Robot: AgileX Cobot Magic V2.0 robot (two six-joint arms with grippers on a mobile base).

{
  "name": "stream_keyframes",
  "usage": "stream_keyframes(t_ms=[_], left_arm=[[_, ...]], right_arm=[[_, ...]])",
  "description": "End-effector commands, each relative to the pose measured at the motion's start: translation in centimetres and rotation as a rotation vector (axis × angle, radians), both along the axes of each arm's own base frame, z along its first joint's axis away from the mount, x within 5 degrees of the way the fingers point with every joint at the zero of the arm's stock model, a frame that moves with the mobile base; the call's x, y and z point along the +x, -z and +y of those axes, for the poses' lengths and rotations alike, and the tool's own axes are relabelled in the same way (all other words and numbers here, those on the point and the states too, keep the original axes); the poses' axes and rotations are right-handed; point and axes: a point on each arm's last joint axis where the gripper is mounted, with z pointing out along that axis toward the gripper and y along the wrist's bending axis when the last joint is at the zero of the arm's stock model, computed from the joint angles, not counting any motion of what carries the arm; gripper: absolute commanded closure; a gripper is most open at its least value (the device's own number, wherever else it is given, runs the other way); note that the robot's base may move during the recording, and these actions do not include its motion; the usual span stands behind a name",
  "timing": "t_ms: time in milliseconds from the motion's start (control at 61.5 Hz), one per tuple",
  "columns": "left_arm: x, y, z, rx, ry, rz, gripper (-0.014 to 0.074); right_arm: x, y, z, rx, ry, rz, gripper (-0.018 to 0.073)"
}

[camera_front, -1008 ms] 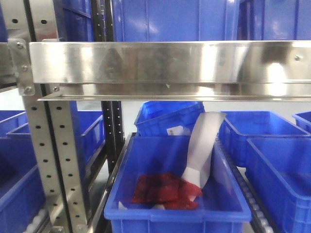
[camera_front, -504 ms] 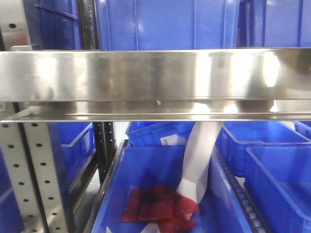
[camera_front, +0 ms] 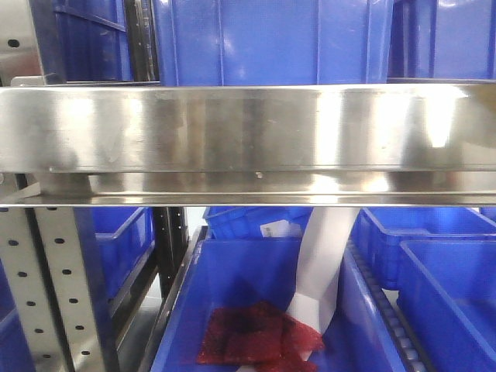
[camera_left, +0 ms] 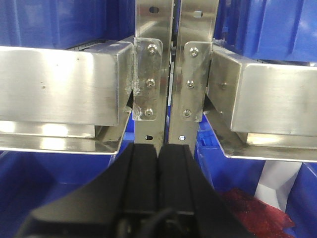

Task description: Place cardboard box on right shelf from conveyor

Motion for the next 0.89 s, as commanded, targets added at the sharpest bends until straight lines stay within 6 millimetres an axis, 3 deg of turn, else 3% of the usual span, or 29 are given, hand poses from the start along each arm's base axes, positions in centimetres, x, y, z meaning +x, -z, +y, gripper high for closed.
stream_keyframes(t_ms=[0, 358, 569, 748, 878], left_arm=[[0.0, -0.6, 0.1, -0.012, -0.006, -0.084, 0.0713], [0.0, -0.6, 0.1, -0.012, -0.006, -0.084, 0.0713], [0.0, -0.6, 0.1, -0.012, -0.006, -0.084, 0.0713], [0.0, -0.6, 0.1, -0.012, -0.006, -0.084, 0.0713], [0.0, -0.6, 0.1, -0.012, -0.006, -0.084, 0.0713]], right_arm=[[-0.2, -1.8, -0.1, 0.002, 0.011, -0.120, 0.0501], [-0.2, -2.2, -0.1, 0.004, 0.011, -0.129, 0.0501], [-0.1, -7.4, 0.0, -0.075, 0.014, -0.151, 0.0501], [4.0, -10.9, 0.3, -0.273, -0.006, 0.010, 0.0501], [7.5, -13.0, 0.4, -0.464, -0.014, 0.016, 0.0501]])
